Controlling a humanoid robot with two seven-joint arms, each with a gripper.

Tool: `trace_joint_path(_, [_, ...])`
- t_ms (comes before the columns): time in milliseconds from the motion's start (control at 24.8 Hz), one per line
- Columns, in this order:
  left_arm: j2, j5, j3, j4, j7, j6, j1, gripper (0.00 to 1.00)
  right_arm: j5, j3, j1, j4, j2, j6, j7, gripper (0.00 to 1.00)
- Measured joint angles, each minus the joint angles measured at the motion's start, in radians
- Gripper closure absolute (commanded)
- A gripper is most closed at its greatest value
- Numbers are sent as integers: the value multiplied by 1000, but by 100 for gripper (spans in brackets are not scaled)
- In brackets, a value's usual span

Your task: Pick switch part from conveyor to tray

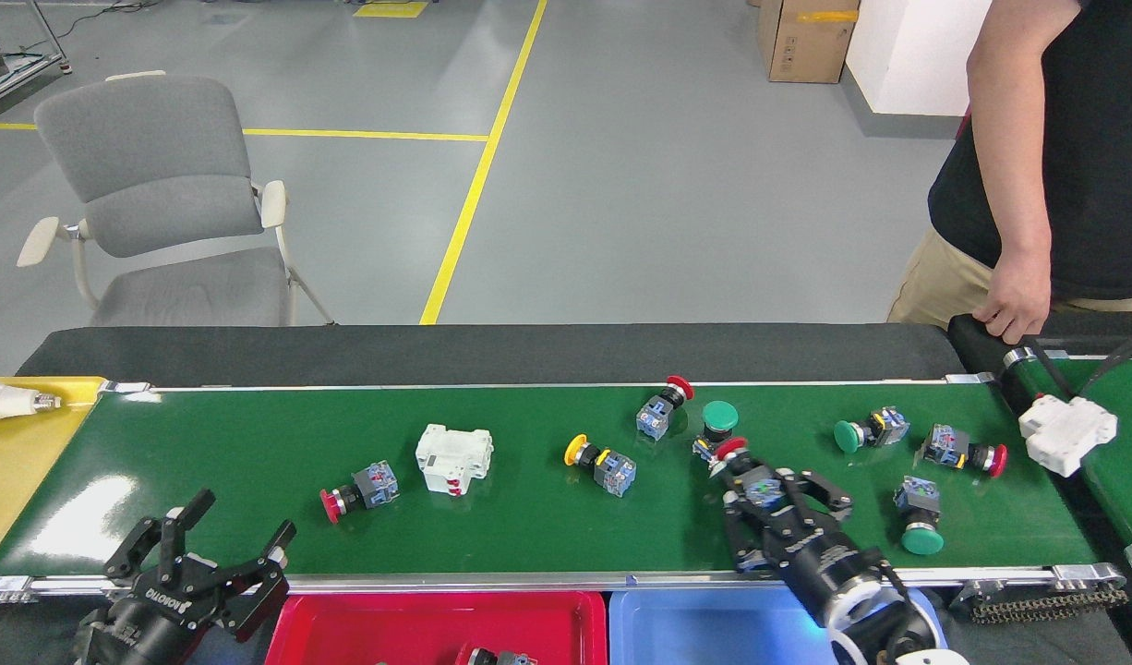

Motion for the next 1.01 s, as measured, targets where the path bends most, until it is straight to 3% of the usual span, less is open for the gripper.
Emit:
trace_joint_path(40, [0, -1, -1, 49, 1, -4, -25, 1, 1, 53, 0, -5, 17, -26, -1, 0])
trace_joint_path(202, [22, -4, -28, 240, 5, -12, -123, 1, 2, 219, 0, 0, 48, -69, -3, 0])
trace_joint_path(404, [60, -5, -39, 314, 32, -13, -143, 1, -1, 220, 6, -9, 74, -76, -3, 0])
trace_joint_path(484, [60, -5, -41, 324, 36, -13, -144, 1, -19, 115, 40, -50, 79, -23, -10, 1])
trace_joint_path(646, [58, -5, -42, 347, 40, -13, -145, 4, -47, -178, 233, -124, 79, 115, -77, 1])
trace_joint_path(727, [52, -5, -43, 357, 41, -13, -147, 17, -72, -292, 347, -155, 79, 150, -146, 1])
trace_joint_path(767, [51, -5, -42, 360, 43, -15, -148, 30, -83, -321, 392, -161, 79, 157, -169, 1])
trace_joint_path(848, [50, -5, -43, 362, 43, -15, -151, 65, -99, -354, 437, -169, 79, 170, -204, 1])
trace_joint_path(928, [45, -3, -43, 365, 43, -15, -152, 78, -102, -384, 442, -172, 79, 182, -216, 1])
trace_joint_path(1009, [39, 4, -43, 363, 43, -15, -151, 85, -98, -389, 441, -173, 79, 210, -218, 1])
